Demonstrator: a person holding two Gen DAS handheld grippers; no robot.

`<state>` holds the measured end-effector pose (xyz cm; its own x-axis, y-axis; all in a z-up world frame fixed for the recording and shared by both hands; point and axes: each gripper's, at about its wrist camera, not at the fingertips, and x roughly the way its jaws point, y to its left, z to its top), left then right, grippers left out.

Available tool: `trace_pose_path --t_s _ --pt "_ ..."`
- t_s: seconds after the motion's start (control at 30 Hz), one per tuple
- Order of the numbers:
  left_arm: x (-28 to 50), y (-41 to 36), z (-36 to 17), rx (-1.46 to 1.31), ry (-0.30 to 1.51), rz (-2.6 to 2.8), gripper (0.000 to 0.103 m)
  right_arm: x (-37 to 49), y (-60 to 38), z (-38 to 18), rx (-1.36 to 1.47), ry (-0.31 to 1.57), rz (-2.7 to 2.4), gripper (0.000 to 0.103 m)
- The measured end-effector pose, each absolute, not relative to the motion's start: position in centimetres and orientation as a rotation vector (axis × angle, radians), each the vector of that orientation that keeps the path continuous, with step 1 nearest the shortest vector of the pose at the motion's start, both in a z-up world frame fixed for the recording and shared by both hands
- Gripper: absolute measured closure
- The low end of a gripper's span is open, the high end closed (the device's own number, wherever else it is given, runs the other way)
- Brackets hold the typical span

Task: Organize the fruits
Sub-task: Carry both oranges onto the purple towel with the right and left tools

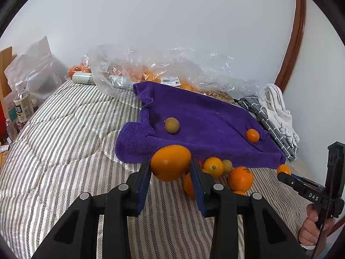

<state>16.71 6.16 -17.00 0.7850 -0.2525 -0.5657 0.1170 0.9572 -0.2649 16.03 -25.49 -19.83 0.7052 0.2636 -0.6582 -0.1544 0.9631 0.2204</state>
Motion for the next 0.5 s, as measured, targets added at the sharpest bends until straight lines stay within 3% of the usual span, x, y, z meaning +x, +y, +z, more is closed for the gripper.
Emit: trace_pose_path --t_s 0.27,0.5 --pt "15.7 6.3 -15.8 -0.205 0.583 -0.188 0.068 15.4 -24.8 -17.9 0.119 0.743 0.214 0.071" --pt "13.8 7.6 -14.3 -0.247 0.570 -0.215 0.068 15.4 -24.9 -12.6 0.084 0.660 0.238 0.071"
